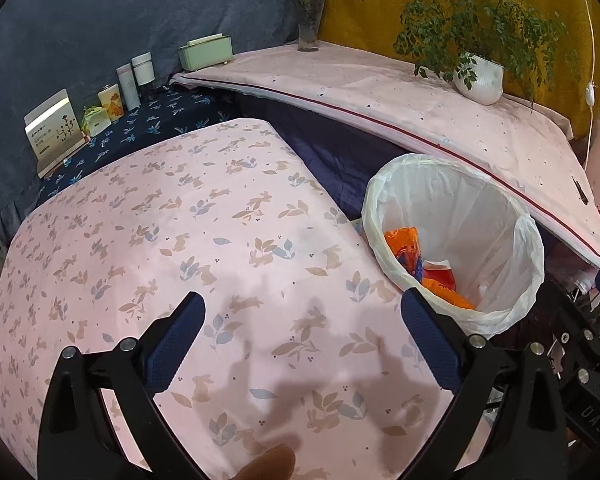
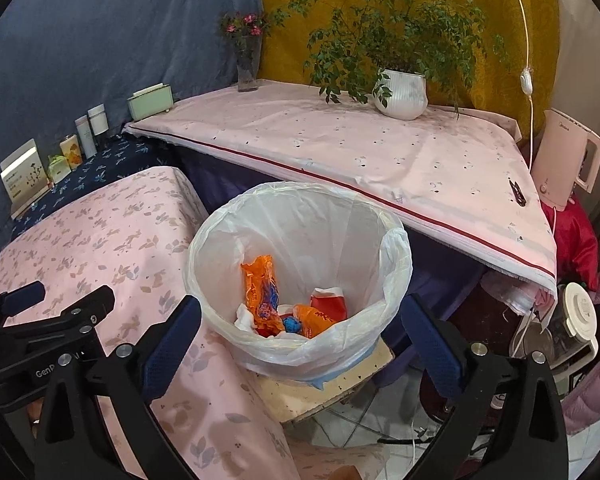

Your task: Collect trash

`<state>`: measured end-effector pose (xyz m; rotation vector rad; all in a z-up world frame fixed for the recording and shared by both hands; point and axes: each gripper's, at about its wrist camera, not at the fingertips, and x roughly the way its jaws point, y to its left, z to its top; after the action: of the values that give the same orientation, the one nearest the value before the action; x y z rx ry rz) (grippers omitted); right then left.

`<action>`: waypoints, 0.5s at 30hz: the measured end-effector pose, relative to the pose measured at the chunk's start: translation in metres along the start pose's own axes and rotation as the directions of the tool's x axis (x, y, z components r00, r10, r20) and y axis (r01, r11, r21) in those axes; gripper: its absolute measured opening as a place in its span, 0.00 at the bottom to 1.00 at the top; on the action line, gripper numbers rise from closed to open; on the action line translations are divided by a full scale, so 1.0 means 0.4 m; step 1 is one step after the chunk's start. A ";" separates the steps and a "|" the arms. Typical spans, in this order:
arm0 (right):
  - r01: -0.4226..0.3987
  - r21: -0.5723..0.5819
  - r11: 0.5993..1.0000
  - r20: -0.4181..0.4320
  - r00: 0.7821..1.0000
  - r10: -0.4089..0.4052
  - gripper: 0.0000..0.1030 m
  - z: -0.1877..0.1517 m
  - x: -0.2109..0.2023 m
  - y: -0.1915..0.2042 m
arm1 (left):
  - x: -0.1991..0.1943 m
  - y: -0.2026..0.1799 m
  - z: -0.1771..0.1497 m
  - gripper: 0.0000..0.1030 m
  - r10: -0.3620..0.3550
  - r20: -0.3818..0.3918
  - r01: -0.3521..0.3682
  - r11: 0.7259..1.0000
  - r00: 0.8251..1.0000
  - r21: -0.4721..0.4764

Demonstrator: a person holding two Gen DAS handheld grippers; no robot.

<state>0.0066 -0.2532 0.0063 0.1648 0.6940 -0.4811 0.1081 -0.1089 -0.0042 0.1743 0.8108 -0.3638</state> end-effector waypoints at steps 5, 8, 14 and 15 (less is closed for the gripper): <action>0.007 -0.013 1.000 -0.004 1.000 -0.007 0.94 -0.010 0.001 0.000 | 0.004 -0.004 -0.008 0.91 0.001 -0.007 -0.001 1.000 1.000 -0.008; 0.006 -0.014 1.000 -0.007 1.000 -0.006 0.94 -0.013 0.003 0.002 | 0.008 -0.004 -0.014 0.91 0.001 -0.016 -0.001 1.000 1.000 -0.012; 0.001 -0.014 1.000 -0.025 1.000 -0.001 0.94 -0.024 0.015 0.006 | 0.016 0.001 -0.022 0.91 0.012 -0.030 -0.013 1.000 0.999 -0.020; 0.001 -0.013 1.000 -0.028 1.000 -0.001 0.94 -0.026 0.016 0.007 | 0.016 0.001 -0.024 0.91 0.015 -0.030 -0.016 1.000 0.999 -0.021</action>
<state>0.0062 -0.2499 -0.0058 0.1587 0.7245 -0.4760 0.1060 -0.1072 -0.0154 0.1662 0.8423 -0.3387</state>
